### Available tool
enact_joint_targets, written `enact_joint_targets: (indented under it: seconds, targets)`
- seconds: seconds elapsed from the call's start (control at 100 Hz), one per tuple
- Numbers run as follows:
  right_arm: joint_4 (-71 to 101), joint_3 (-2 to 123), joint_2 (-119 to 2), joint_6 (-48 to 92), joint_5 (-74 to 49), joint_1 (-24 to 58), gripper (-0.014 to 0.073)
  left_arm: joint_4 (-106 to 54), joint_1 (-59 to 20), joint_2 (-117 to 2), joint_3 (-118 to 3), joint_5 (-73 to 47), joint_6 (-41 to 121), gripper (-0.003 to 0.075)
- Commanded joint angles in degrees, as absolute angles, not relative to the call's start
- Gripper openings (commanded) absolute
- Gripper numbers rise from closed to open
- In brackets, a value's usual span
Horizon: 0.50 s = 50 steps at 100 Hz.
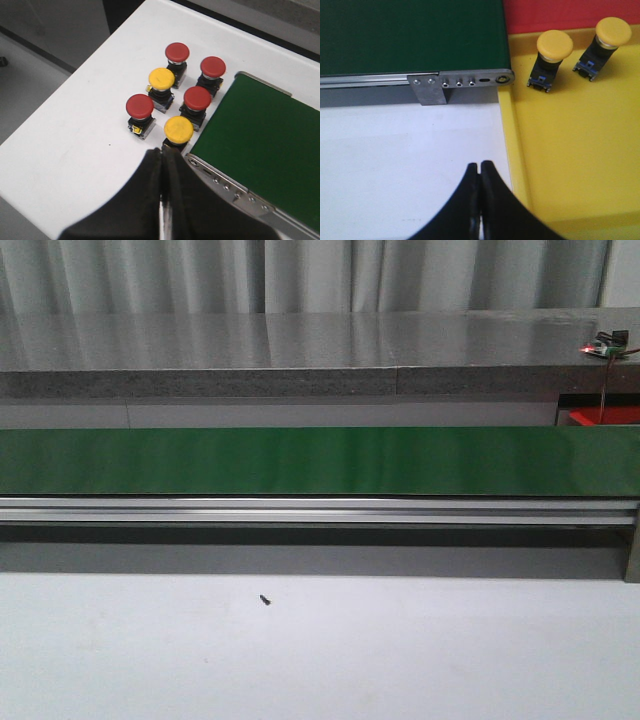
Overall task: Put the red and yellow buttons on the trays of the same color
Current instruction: 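Lower the left gripper over a red button in the cluster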
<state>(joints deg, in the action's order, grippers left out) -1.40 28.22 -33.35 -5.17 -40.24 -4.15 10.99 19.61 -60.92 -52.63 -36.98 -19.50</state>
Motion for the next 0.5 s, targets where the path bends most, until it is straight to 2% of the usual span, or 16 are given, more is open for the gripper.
enact_joint_targets:
  seconds: [0.0, 0.08, 0.12, 0.3, 0.35, 0.39, 0.49]
  targets:
    - [-1.54, 29.74, -33.36, -4.67, -36.97, -4.28, -0.0068, 10.54, 21.36, -62.81, -55.99, -32.57, -19.96, -0.0015]
    - [-1.54, 29.74, -33.36, -4.67, -36.97, -4.28, -0.0068, 10.54, 22.60, -65.74, -57.54, -32.57, -18.88, 0.0031]
    - [-1.54, 29.74, -33.36, -4.67, -36.97, -4.28, -0.0068, 10.54, 22.91, -67.49, -58.21, -32.68, -18.22, 0.0086]
    - [-1.54, 29.74, -33.36, -4.67, -36.97, -4.28, -0.0068, 10.54, 24.90, -75.26, -61.60, -33.60, -18.07, 0.0452]
    - [-1.54, 29.74, -33.36, -4.67, -36.97, -4.28, -0.0068, 10.15, 25.70, -77.55, -62.86, -34.44, -18.07, 0.0523]
    - [-1.54, 29.74, -33.36, -4.67, -36.97, -4.28, -0.0068, 9.62, 26.41, -79.20, -64.06, -35.52, -18.07, 0.0553]
    - [-1.54, 29.74, -33.36, -4.67, -36.97, -4.28, -0.0068, 9.20, 28.12, -83.99, -67.30, -38.56, -17.97, 0.0555]
